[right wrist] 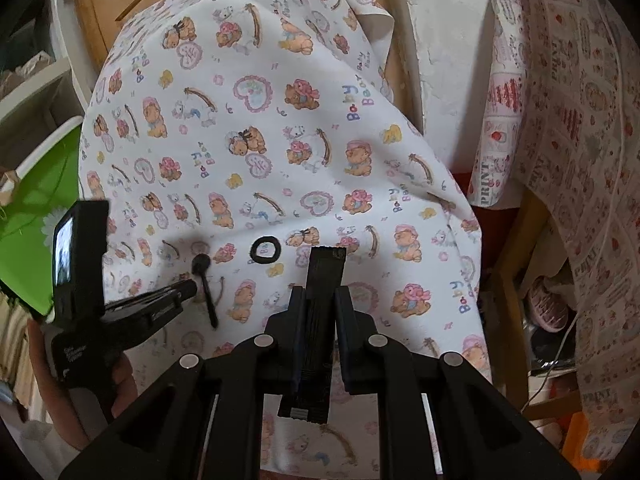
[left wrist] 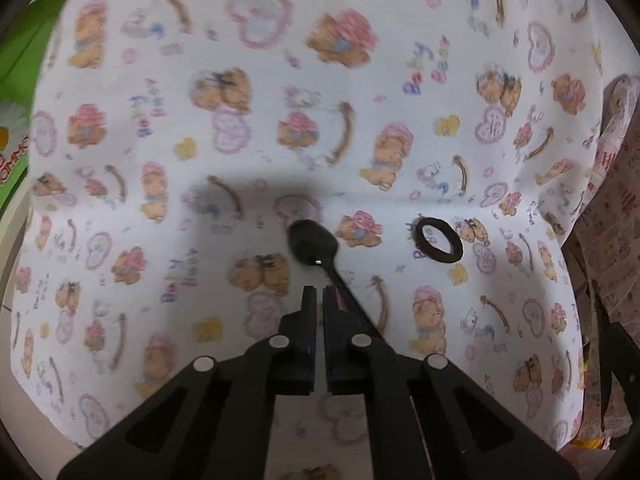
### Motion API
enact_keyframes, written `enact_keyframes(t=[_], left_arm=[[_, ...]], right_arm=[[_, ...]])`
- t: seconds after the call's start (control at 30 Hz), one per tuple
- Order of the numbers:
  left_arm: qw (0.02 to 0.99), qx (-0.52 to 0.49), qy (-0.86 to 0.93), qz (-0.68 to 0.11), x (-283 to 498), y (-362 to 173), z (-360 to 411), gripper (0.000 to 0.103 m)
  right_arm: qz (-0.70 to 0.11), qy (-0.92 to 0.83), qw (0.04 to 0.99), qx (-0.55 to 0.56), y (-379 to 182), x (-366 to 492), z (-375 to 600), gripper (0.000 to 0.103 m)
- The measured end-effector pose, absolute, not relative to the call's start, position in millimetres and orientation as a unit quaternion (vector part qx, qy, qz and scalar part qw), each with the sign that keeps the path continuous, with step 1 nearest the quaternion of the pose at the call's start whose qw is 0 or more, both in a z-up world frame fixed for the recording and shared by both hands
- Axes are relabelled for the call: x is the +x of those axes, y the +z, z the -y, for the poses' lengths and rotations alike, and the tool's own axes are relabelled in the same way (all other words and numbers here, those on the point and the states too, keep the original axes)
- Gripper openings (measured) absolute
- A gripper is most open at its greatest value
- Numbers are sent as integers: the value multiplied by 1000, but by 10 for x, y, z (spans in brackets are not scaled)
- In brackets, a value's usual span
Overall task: Collect trash
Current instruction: 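Grasp the black spoon by its handle with the left gripper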
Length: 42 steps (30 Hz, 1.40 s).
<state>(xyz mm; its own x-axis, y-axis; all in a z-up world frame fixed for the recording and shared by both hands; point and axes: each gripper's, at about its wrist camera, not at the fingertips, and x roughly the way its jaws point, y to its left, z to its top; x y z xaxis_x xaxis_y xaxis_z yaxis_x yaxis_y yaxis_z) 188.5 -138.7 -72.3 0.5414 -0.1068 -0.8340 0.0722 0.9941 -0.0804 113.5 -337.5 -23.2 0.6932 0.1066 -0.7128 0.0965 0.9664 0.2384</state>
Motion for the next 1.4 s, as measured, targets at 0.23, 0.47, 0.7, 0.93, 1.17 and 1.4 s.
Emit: enact_keyframes(t=[0.23, 0.47, 0.7, 0.93, 1.17, 1.4], left_arm=[[883, -41, -68, -463, 1682, -493, 1012, 2], [866, -81, -87, -486, 1894, -615, 1071, 60], [871, -23, -65, -486, 2102, -772, 1575, 88], [871, 15, -33, -489, 2184, -1015, 1819, 89], [871, 23, -36, -489, 2117, -975, 1883, 25], [866, 16, -31, -499, 2054, -931, 1590, 6]], right_arm=[[-383, 9, 915, 130, -168, 1086, 3295, 16], [-388, 4, 916, 105, -238, 1081, 3170, 16], [-389, -1, 914, 113, -208, 1102, 3121, 16], [-382, -12, 914, 132, -103, 1096, 3167, 16], [-378, -13, 916, 136, -77, 1094, 3190, 16], [-374, -12, 918, 133, -76, 1070, 3130, 16]])
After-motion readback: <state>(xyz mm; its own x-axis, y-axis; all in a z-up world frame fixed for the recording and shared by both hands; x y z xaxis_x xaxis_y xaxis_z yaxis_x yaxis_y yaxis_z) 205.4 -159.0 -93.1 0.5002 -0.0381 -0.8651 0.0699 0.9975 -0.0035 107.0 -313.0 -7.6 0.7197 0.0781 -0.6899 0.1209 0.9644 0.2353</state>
